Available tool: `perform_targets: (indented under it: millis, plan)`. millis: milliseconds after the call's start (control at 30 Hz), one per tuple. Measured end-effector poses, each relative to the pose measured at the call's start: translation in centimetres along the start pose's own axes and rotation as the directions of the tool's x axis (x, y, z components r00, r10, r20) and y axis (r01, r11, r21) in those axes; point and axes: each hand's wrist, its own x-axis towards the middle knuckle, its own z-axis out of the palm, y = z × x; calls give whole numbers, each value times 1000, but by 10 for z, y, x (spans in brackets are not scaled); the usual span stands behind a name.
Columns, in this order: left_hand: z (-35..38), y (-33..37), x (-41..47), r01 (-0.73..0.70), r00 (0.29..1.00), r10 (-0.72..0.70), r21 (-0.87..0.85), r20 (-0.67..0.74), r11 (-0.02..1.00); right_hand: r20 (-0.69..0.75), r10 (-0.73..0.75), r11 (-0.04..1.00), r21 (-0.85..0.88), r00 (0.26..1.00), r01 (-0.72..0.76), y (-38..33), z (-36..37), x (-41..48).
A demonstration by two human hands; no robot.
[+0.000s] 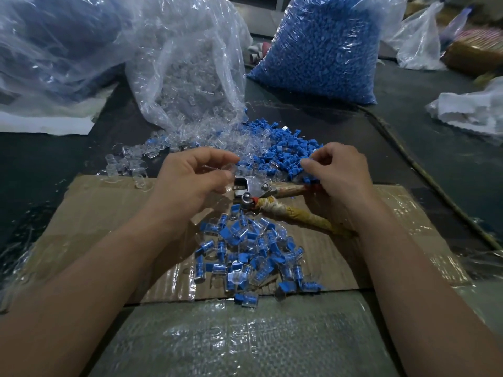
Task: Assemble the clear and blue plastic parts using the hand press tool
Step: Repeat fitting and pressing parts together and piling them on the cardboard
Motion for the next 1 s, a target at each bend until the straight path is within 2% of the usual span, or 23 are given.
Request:
perform_targets:
  millis: [100, 267, 400, 533, 700, 1000]
  plan:
    - [2, 0, 0, -24, 1000, 24, 24, -1, 999, -40, 17, 985, 174, 999, -10, -4, -6, -4]
    - [2, 2, 0, -38, 999, 40, 43, -30, 998, 32, -67, 970, 237, 997, 58, -14, -6, -15]
    - [1, 7, -3, -90, 996, 90, 47, 8, 995, 45, -113, 929, 359, 993, 90, -19, -4, -22]
    - [4, 5, -5, -91, 996, 92, 37, -15, 995, 87, -198, 911, 383, 976, 151, -28, -2, -29]
    - [2, 3, -3, -116, 993, 119, 112, -17, 987, 55, -271, 845, 492, 961, 210, -40, 1, -38]
    - [6, 3, -5, -96, 995, 98, 49, -25, 994, 63, -368, 765, 587, 928, 264, -55, 9, -54]
